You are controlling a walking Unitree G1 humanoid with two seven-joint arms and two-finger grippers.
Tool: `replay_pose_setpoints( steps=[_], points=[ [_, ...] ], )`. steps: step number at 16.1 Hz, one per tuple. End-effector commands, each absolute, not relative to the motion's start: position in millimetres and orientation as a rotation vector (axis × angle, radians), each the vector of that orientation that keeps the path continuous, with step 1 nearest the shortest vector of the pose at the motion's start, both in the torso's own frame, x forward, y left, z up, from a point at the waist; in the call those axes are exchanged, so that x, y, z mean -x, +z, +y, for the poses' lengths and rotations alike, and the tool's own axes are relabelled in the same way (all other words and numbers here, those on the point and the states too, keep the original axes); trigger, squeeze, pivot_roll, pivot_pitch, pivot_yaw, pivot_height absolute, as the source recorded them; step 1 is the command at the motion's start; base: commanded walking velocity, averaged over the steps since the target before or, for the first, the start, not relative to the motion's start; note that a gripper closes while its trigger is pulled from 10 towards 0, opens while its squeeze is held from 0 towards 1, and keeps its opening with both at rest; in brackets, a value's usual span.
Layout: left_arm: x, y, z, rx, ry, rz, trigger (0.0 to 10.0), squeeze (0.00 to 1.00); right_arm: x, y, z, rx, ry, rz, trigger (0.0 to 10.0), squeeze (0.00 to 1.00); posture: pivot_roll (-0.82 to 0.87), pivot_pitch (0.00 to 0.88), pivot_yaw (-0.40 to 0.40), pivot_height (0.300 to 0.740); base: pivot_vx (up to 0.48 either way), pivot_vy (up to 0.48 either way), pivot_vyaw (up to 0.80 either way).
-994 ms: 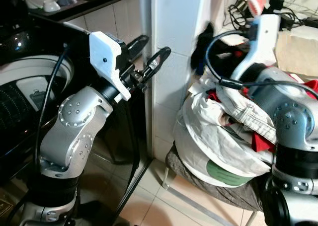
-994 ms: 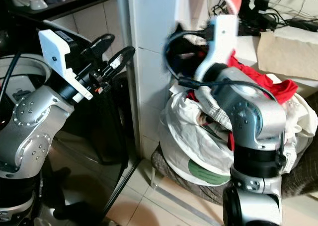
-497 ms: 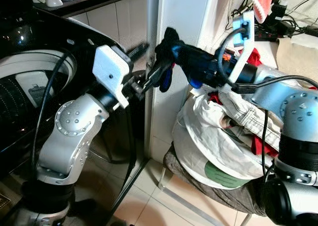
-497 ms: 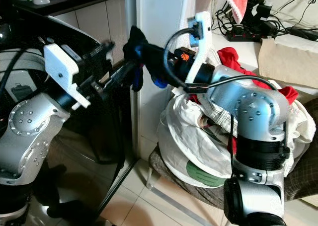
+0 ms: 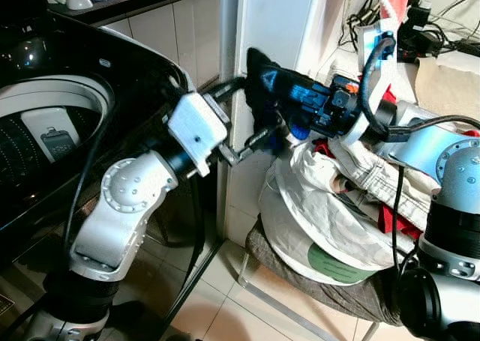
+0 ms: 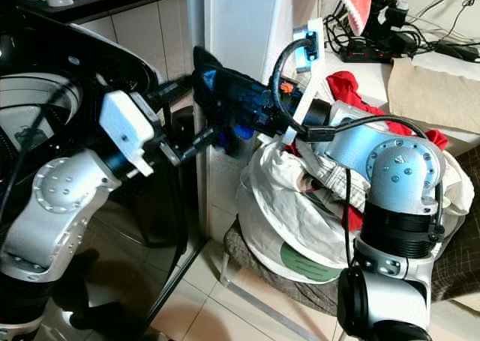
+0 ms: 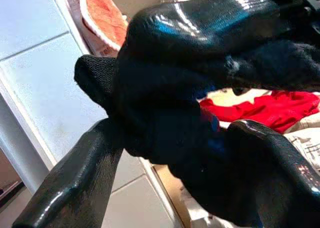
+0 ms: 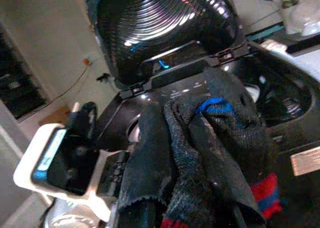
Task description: Clothes washing
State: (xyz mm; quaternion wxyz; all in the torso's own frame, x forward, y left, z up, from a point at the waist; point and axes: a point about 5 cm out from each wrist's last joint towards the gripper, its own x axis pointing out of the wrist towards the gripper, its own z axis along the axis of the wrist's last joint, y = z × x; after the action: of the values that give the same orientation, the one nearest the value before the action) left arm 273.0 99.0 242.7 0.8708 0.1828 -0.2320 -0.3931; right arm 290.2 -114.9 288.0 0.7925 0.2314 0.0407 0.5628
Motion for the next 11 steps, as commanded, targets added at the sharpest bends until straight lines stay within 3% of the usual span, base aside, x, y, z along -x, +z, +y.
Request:
replay_pose_setpoints(
  steps=[1,4,5,8,9,10,11],
  points=[
    [-273.7,243.6,97.5,-0.364,-0.828,-0.495,10.0,0.0,-285.3,292.0,-117.6,-0.503,1.234,0.074,0.0,0.0,-0.05,0.0,-0.061,0.74,0.0,0.0,0.0],
    [-271.4,248.1,95.8,-0.279,-0.85,-0.522,10.0,0.0,-281.2,289.6,-118.1,-0.501,1.252,0.09,0.0,0.0,-0.05,0.0,-0.059,0.74,0.0,0.0,0.0],
    [-267.0,251.6,96.8,-0.151,-0.887,-0.531,10.0,0.0,-279.8,287.9,-119.2,-0.506,1.253,0.099,0.0,0.0,-0.05,0.0,-0.059,0.74,0.0,0.0,0.0],
    [-265.2,250.3,95.8,-0.127,-0.908,-0.528,10.0,0.0,-278.8,287.5,-120.3,-0.516,1.257,0.104,0.0,0.0,-0.05,0.0,-0.058,0.74,0.0,0.0,0.0],
    [-262.9,248.8,93.8,-0.103,-0.94,-0.52,8.0,0.0,-278.6,287.0,-120.8,-0.516,1.257,0.109,0.0,0.0,-0.05,0.0,-0.059,0.74,0.0,0.0,0.0],
    [-261.4,248.3,93.0,-0.093,-0.958,-0.516,2.9,0.0,-278.5,286.8,-121.0,-0.515,1.257,0.111,0.0,0.0,-0.05,0.0,-0.059,0.74,0.0,0.0,0.0],
    [-260.3,248.0,93.2,-0.071,-0.975,-0.509,0.0,0.0,-278.4,286.7,-121.1,-0.515,1.257,0.111,0.0,0.0,-0.05,0.0,-0.059,0.74,0.0,0.0,0.0]
  ],
)
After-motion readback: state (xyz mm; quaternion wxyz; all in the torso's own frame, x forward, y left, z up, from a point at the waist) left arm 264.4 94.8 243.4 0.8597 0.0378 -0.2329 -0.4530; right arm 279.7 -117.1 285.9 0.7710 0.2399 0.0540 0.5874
